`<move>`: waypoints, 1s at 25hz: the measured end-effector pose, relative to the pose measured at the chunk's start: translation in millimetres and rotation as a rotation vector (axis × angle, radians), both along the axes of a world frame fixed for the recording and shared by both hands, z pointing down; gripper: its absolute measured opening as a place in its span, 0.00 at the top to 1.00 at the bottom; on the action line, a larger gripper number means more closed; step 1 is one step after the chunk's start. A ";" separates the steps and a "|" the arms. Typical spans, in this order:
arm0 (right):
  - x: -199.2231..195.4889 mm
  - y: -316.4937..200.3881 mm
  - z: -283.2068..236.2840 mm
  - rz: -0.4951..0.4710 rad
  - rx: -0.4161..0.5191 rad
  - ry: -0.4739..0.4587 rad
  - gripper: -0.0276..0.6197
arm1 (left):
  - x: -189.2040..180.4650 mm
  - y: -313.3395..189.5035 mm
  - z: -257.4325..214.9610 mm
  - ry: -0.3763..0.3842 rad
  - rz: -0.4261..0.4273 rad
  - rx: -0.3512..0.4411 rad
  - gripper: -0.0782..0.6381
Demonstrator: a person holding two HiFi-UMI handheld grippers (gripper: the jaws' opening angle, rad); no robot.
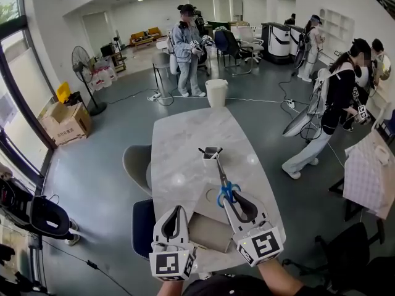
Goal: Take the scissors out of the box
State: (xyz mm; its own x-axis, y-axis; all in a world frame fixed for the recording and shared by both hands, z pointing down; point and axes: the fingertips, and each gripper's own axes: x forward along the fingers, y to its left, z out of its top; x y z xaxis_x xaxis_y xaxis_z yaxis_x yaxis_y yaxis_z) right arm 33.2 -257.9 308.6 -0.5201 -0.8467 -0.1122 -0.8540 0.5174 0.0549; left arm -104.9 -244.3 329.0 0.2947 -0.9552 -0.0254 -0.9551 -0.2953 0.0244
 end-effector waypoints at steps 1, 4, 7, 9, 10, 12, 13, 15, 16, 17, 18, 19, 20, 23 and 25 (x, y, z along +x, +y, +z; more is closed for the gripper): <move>-0.6 0.5 -0.3 0.000 0.002 0.002 0.84 | -0.5 0.4 0.3 0.001 0.000 0.000 0.87; -3.0 1.7 -3.3 0.003 0.008 0.003 0.84 | -2.4 1.5 -0.3 0.003 0.002 0.001 0.87; -3.2 2.1 -5.4 0.004 0.011 -0.002 0.84 | -2.1 2.3 -0.2 0.003 0.003 -0.002 0.87; -2.9 2.7 -5.6 0.005 0.013 -0.007 0.84 | -1.7 2.6 0.4 0.001 0.004 0.000 0.87; -3.0 3.1 -5.7 0.006 0.014 -0.008 0.84 | -1.7 2.8 0.4 0.000 0.004 0.002 0.87; -4.2 4.2 -5.7 0.008 0.013 -0.007 0.84 | -2.4 3.7 -0.3 0.000 0.005 0.005 0.87; -5.6 4.7 -5.8 0.009 0.012 -0.006 0.84 | -3.3 4.2 -0.6 0.001 0.006 0.005 0.87; -8.4 5.1 -6.5 0.010 0.012 -0.005 0.84 | -5.5 4.6 -1.0 0.001 0.009 0.004 0.87; -9.0 5.2 -6.7 0.011 0.013 -0.005 0.84 | -5.7 4.8 -1.0 0.000 0.010 0.004 0.87; -8.6 5.4 -6.5 0.011 0.013 -0.006 0.84 | -5.2 5.2 -0.6 0.000 0.010 0.004 0.87; -7.7 6.0 -6.1 0.011 0.013 -0.007 0.84 | -4.1 6.0 0.1 0.000 0.009 0.003 0.87; -6.5 7.0 -5.4 0.010 0.012 -0.010 0.84 | -2.8 7.1 1.1 0.000 0.009 0.003 0.87; -5.3 8.2 -4.8 0.008 0.012 -0.012 0.84 | -1.3 8.3 2.1 0.000 0.009 0.003 0.87; -2.9 11.8 -4.5 0.008 0.012 -0.013 0.84 | 2.0 11.2 2.8 -0.001 0.011 0.007 0.87; -2.3 12.7 -5.3 0.008 0.013 -0.010 0.84 | 3.0 11.9 2.2 -0.001 0.011 0.008 0.87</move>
